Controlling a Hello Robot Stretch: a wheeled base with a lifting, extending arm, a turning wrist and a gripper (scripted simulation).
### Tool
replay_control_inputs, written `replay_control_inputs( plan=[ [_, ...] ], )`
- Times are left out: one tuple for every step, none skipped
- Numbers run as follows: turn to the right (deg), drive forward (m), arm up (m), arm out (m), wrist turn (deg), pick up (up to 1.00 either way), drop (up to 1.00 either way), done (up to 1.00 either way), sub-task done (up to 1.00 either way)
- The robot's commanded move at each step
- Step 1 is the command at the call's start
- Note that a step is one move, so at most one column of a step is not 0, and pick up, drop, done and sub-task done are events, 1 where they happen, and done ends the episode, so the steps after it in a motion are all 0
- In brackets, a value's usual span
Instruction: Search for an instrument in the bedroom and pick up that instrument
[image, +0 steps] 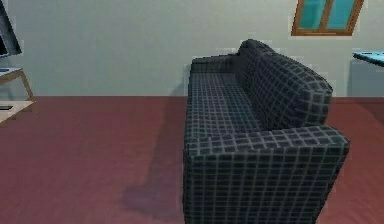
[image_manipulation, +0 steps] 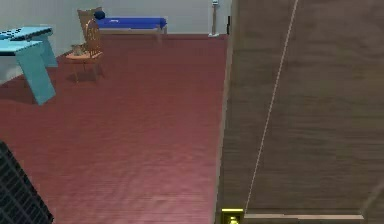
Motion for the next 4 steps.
replay_control_inputs(
  plan=[
    [45.0, 0.00, 0.00, 0.00, 0.0, 0.00, 0.00, 0.00, 0.00],
    [27.0, 0.00, 0.00, 0.00, 0.0, 0.00, 0.00, 0.00, 0.00],
    [0.0, 0.60, 0.00, 0.00, 0.0, 0.00, 0.00, 0.00, 0.00],
    [3.0, 0.00, 0.00, 0.00, 0.0, 0.00, 0.00, 0.00, 0.00]
  ],
)
